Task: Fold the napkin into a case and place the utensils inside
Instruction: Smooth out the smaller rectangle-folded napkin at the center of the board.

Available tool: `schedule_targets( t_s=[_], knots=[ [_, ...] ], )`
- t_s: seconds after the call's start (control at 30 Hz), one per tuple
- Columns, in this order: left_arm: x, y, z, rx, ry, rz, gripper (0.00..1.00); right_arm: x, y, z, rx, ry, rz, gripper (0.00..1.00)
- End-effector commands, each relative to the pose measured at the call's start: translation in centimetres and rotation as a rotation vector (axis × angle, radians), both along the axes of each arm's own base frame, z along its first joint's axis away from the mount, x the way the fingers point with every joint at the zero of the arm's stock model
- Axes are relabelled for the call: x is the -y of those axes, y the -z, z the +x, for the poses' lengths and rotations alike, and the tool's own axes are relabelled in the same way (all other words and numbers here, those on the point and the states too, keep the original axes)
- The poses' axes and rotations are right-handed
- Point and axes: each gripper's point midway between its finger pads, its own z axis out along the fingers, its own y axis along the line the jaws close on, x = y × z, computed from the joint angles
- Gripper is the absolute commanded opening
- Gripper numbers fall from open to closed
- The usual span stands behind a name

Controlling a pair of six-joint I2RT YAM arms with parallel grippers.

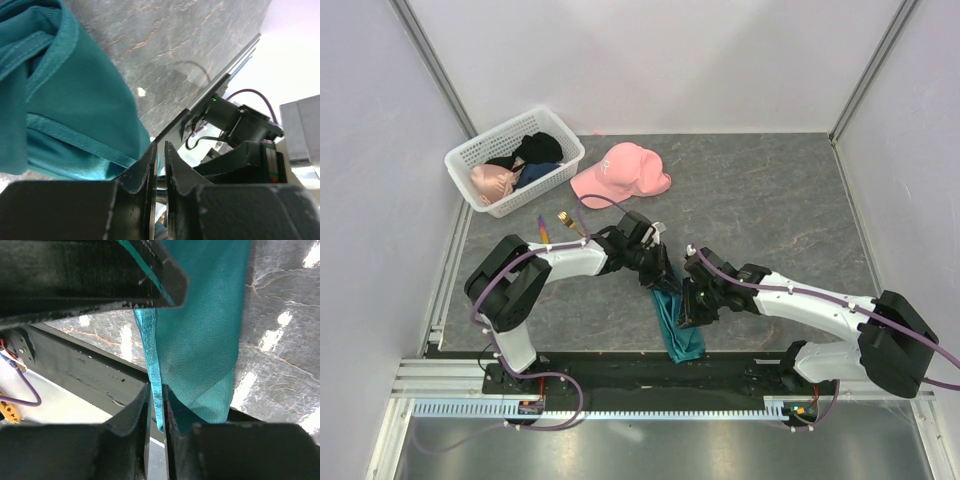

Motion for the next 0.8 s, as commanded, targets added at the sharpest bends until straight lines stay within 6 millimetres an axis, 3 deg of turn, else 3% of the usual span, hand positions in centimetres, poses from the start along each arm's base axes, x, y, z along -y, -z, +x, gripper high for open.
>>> schedule_targets(
  t_s=[0.0, 0.27, 0.47, 0.67, 0.77],
  knots=[
    [-0.4, 0.5, 0.0, 0.052, 0.074, 0.03, 0.15, -0.3, -0.7, 0.8, 0.01, 0.043, 0.038, 0.19],
    [-3.5, 3.5, -0.5, 0.085, 0.141, 0.155, 0.11, 1.4, 0.0, 1.7, -0.034, 0.129, 0.027, 0.17],
    [-5.7, 4.4, 0.1, 0.122, 0.17, 0.209, 0.1, -0.2, 0.5, 2.1, -0.052, 0.093, 0.08, 0.15],
    [-5.8, 5.3, 0.1, 0.099, 0.182, 0.218, 0.09, -1.7, 1.6, 2.2, -0.092, 0.064, 0.114, 0.11],
    [-5.7, 5.6, 0.2, 0.1, 0.186, 0.219, 0.09, -1.4, 3.0, 1.4, -0.127, 0.063, 0.103, 0.09]
  ],
)
